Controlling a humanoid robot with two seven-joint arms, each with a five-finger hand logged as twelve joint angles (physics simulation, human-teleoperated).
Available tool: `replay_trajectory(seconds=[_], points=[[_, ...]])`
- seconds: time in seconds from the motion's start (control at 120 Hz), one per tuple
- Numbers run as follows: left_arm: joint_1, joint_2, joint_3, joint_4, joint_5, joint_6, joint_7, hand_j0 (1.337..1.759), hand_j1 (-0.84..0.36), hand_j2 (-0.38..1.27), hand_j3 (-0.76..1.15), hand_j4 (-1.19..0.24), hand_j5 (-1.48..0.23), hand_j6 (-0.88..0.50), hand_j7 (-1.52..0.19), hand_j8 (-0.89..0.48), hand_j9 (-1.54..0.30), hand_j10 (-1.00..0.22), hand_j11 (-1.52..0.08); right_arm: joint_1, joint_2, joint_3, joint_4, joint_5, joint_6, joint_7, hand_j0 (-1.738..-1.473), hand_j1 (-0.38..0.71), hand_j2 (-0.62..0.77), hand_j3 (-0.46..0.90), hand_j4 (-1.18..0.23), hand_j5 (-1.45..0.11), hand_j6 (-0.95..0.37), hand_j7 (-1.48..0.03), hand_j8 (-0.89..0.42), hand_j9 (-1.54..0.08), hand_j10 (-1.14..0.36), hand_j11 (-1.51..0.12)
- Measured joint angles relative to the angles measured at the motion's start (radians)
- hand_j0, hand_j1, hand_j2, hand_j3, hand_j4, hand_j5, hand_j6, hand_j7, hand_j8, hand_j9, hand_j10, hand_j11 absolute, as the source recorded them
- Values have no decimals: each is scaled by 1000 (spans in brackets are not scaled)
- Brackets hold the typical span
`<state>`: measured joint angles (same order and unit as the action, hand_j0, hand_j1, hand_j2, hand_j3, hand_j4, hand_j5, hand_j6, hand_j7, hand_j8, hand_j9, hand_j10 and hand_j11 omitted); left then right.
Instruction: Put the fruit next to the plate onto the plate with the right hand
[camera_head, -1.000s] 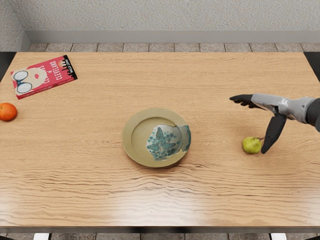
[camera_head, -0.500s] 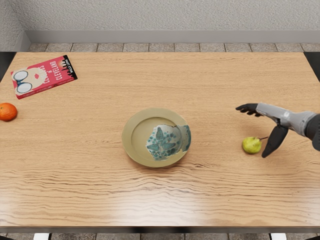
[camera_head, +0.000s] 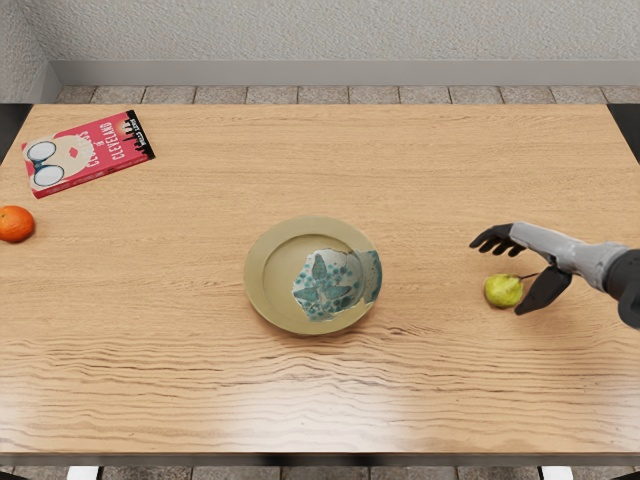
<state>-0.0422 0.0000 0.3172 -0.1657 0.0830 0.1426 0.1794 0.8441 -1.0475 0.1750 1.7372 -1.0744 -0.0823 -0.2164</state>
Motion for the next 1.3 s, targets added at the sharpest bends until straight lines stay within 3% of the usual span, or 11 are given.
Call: replay_trajectory(seconds=[0.3, 0.658, 1.3], points=[[0, 0, 0, 0, 0, 0, 0, 1658, 349, 0, 0, -1, 0, -1, 0, -1, 0, -1, 0, -16, 21, 0, -5, -3, -25, -3, -1658, 98, -68, 0, -383, -490, -385, -489, -384, -490, -382, -490], [1, 0, 0, 0, 0, 0, 0, 1658, 349, 0, 0, -1, 0, -1, 0, -1, 0, 0, 0, -51, 65, 0, -43, -18, -47, -3, -1658, 111, -71, 0, -393, -505, -395, -504, -394, -505, -393, -504], [1, 0, 0, 0, 0, 0, 0, 1658, 349, 0, 0, -1, 0, -1, 0, -1, 0, 0, 0, -66, 58, 0, -50, -19, -61, 0, -1658, 167, -80, 0, -439, -565, -441, -564, -439, -565, -438, -564]])
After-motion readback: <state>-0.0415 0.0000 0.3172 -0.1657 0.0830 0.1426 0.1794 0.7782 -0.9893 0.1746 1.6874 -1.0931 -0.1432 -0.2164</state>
